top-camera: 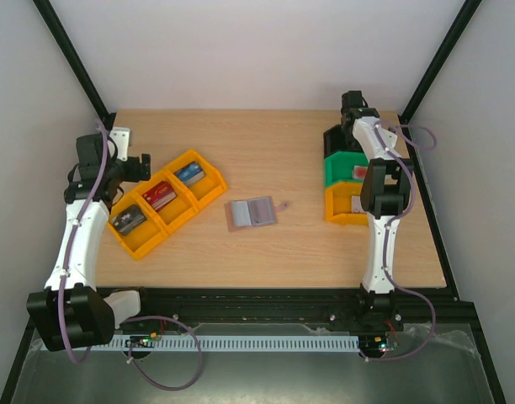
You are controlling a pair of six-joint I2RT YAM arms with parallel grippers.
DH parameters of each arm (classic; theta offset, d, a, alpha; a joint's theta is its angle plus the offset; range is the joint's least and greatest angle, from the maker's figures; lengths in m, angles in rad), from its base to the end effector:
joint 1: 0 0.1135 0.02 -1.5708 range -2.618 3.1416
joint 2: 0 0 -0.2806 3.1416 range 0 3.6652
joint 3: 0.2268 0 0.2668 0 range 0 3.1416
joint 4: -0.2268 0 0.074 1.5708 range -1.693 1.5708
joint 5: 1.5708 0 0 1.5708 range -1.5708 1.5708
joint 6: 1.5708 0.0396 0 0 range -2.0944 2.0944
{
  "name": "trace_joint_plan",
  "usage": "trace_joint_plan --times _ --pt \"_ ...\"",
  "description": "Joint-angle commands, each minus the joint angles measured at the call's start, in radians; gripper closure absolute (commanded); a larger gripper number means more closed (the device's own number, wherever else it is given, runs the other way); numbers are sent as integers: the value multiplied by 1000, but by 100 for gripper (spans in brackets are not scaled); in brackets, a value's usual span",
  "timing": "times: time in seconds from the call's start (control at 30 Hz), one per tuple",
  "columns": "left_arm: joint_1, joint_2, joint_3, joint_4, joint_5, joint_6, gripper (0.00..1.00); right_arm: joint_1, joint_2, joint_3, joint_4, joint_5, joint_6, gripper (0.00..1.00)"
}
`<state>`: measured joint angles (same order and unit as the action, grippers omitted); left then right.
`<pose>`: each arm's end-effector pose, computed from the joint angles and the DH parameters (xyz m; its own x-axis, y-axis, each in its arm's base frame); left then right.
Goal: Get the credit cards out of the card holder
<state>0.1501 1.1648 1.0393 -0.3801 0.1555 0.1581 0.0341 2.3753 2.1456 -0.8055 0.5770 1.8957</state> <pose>0.2714 0.0348 0.3435 -0.4751 0.0855 -0.8758 0.0618 0.9961 0.0637 0.5441 -0.0031 0.2151 0.5110 0.8121 -0.2817 0.7348 -0.2426 0.6334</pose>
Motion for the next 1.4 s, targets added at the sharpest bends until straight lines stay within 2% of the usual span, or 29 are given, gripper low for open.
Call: trace_joint_plan --times 0.0,0.23,0.47,0.57,0.8,0.87,0.93,1.03,1.1,1.27,1.37 --pt "9 -21 -18 10 -8 16 1 8 28 -25 -14 58 48 94" --pt "20 -31 -24 -2 -10 17 1 17 7 -82 13 87 99 93" --pt "25 -27 -26 7 -3 11 1 21 -21 -84 25 111 74 82" --pt "25 -22 -18 8 3 11 1 20 -41 -67 118 140 -88 81" --pt "25 1 31 -3 7 22 1 17 -166 -71 329 94 -684 75" --pt "25 4 41 -6 8 26 1 3 -204 -99 410 -32 -893 76" --pt "24 7 52 -15 11 35 1 -13 -209 -77 440 -227 -1115 76" --pt "24 7 62 -37 20 48 1 -16 -174 72 294 -427 -1386 76" --pt "24 5 65 -59 21 50 1 -16 -166 111 196 -553 -1498 74" --pt "20 11 71 -98 55 46 1 -16 -168 76 39 -751 -1613 72" --pt "9 23 79 -102 59 49 1 -17 -109 109 -66 -801 -1637 81"
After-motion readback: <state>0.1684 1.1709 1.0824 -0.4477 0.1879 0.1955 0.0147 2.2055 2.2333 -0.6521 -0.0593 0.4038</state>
